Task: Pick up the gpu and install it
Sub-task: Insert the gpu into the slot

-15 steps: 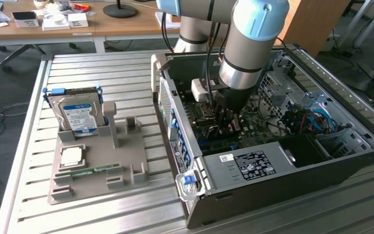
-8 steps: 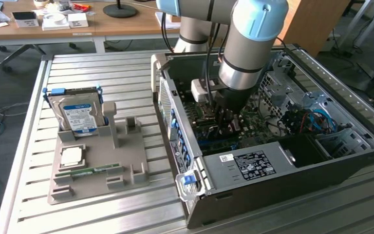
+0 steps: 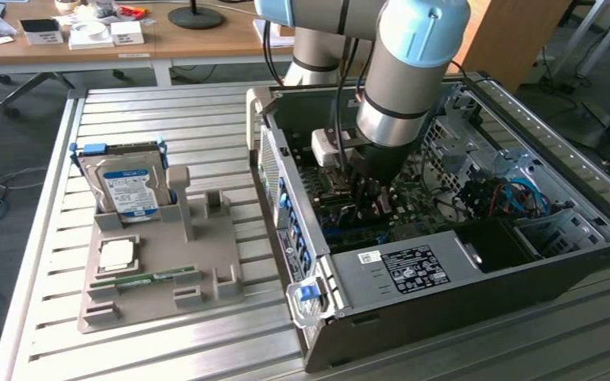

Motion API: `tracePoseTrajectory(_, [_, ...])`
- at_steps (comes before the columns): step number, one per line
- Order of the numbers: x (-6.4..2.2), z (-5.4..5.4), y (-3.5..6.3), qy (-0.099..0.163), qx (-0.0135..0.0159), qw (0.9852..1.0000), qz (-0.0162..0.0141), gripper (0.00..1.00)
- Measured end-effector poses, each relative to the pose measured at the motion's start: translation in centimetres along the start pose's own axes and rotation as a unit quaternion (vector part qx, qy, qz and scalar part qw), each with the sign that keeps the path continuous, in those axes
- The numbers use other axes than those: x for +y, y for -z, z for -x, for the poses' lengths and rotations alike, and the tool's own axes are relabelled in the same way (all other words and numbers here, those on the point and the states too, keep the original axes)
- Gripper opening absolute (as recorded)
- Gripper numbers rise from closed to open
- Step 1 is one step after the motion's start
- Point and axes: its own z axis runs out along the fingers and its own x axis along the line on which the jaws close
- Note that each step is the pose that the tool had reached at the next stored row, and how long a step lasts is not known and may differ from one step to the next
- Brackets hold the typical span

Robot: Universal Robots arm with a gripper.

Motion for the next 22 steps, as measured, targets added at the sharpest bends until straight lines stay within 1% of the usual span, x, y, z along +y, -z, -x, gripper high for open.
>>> tracePoseTrajectory(1, [0.00, 0.0, 0.00, 0.000, 0.0000, 1.0000, 0.0000, 0.27])
tracePoseTrajectory(2, [0.04, 0.0, -0.08, 0.000, -0.0012, 1.0000, 0.0001, 0.27])
tracePoseTrajectory(3, [0.03, 0.0, -0.08, 0.000, -0.0009, 1.0000, -0.0003, 0.28])
tracePoseTrajectory(4, [0.02, 0.0, -0.07, 0.000, -0.0007, 1.0000, -0.0003, 0.33])
tracePoseTrajectory(5, [0.01, 0.0, -0.01, 0.000, -0.0001, 1.0000, 0.0000, 0.33])
tracePoseTrajectory(6, [0.00, 0.0, 0.00, 0.000, 0.0000, 1.0000, 0.0000, 0.40])
tracePoseTrajectory(10, [0.00, 0.0, 0.14, 0.000, 0.0001, 1.0000, 0.0000, 0.40])
tracePoseTrajectory(15, [-0.02, 0.1, 1.21, 0.000, 0.0000, 1.0000, 0.0001, 0.40])
tracePoseTrajectory(17, [-0.02, 0.1, 1.24, 0.000, -0.0002, 1.0000, -0.0001, 0.40])
tracePoseTrajectory(20, [-0.02, 0.2, 1.25, 0.000, -0.0014, 1.0000, -0.0007, 0.40])
tracePoseTrajectory(22, [-0.02, 0.2, 1.25, 0.000, -0.0014, 1.0000, -0.0007, 0.40])
